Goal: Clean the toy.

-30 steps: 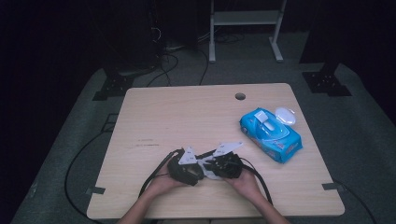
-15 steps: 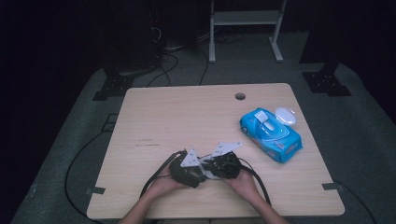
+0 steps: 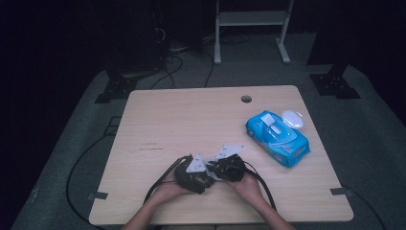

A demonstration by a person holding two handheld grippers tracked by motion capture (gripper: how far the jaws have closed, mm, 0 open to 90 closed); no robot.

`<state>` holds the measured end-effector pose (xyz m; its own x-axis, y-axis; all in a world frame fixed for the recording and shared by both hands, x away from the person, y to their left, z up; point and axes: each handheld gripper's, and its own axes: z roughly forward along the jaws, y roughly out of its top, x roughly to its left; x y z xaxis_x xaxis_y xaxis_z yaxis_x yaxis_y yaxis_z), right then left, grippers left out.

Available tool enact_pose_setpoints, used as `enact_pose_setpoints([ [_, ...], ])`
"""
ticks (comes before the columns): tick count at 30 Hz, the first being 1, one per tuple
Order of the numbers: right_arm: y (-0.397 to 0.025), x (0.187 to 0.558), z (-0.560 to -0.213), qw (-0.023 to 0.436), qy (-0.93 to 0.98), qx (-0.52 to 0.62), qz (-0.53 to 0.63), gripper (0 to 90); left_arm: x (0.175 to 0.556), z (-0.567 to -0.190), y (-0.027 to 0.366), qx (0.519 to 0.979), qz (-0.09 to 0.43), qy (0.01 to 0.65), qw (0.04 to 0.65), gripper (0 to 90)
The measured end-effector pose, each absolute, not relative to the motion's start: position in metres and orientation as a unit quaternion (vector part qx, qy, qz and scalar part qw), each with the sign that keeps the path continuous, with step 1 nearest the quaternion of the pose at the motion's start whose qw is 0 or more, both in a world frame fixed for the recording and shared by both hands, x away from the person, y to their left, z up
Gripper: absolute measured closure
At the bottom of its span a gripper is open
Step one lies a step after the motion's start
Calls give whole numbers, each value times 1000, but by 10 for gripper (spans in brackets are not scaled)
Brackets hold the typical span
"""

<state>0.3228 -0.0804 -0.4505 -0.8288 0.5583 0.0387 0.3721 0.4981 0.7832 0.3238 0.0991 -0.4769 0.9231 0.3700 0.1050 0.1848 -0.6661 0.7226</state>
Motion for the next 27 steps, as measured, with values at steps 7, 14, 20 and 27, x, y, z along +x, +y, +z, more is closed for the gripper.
enact_pose_setpoints([
  [7,-90,331,-447,122,853,290,416,812,324,-477,99,904,125,152,380,243],
  [14,-87,329,-449,122,854,286,418,810,324,-477,101,904,126,150,379,243],
  [20,-108,338,-446,132,841,321,415,812,324,-477,101,904,127,152,380,243],
  [27,-103,337,-446,134,846,308,413,811,325,-477,101,904,126,153,379,243],
])
